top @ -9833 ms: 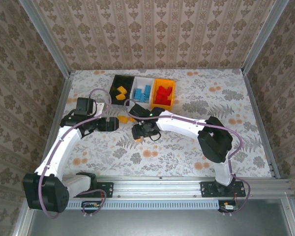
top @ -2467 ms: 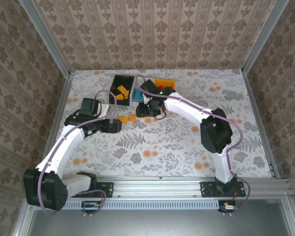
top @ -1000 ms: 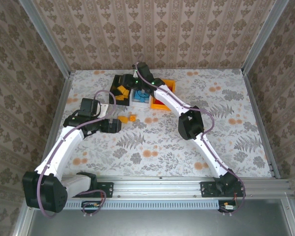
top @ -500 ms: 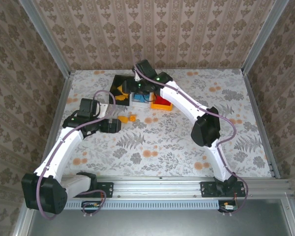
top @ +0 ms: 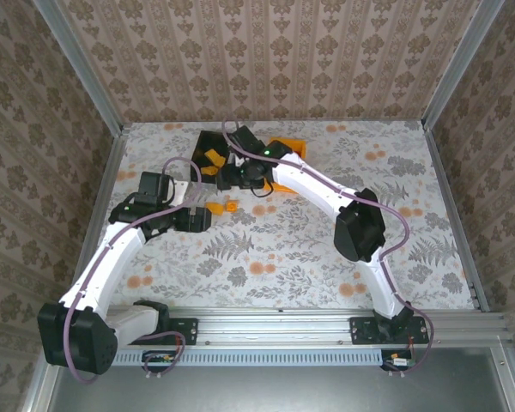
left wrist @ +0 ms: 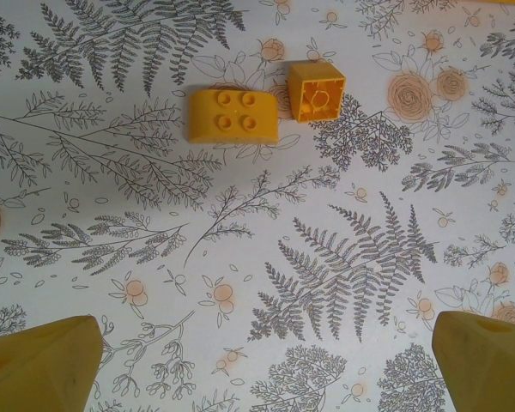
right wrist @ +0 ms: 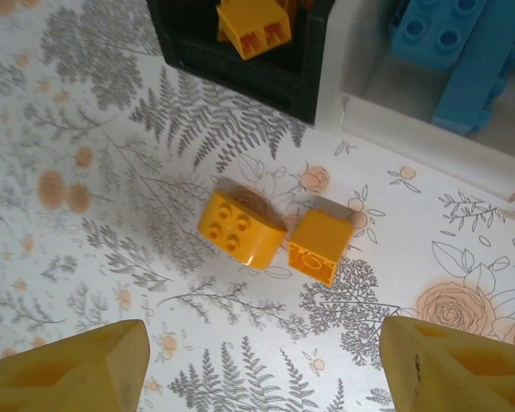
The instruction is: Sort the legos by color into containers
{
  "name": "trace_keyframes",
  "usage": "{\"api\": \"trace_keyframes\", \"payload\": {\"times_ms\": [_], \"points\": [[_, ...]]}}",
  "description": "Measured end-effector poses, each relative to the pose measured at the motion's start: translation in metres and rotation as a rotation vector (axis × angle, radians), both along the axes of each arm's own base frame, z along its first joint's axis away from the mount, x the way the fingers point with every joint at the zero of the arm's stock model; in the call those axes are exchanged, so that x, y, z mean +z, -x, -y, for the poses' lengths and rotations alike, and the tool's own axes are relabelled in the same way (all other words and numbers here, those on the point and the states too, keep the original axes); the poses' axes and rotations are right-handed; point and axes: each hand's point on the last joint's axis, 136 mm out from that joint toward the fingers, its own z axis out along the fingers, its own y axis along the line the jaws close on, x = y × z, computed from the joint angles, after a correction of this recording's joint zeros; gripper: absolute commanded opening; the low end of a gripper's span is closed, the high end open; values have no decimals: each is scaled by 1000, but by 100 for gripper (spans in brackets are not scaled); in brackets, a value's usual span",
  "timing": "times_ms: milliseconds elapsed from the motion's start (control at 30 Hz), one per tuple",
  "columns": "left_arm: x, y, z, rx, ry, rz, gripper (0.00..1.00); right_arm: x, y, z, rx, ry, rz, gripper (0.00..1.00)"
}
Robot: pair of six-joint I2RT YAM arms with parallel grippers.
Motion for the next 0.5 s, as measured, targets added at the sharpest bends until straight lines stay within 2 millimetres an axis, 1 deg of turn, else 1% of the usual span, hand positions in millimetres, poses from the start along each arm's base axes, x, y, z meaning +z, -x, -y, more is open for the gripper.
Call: {"api": "trace_keyframes", "payload": {"times_ms": [200,267,367,500], "points": [[0,0,0,1,0,0,100,-44,-1,-4,11,88,-57,76],[0,0,0,1,0,0,100,-55,-1,-5,15,118,-70,76],[0,0,0,1,0,0,100,-63,-2,-7,19,151,-74,77],[0,0,0,1,0,0,100,-66,-5,-10,25,179,-56,77]]}}
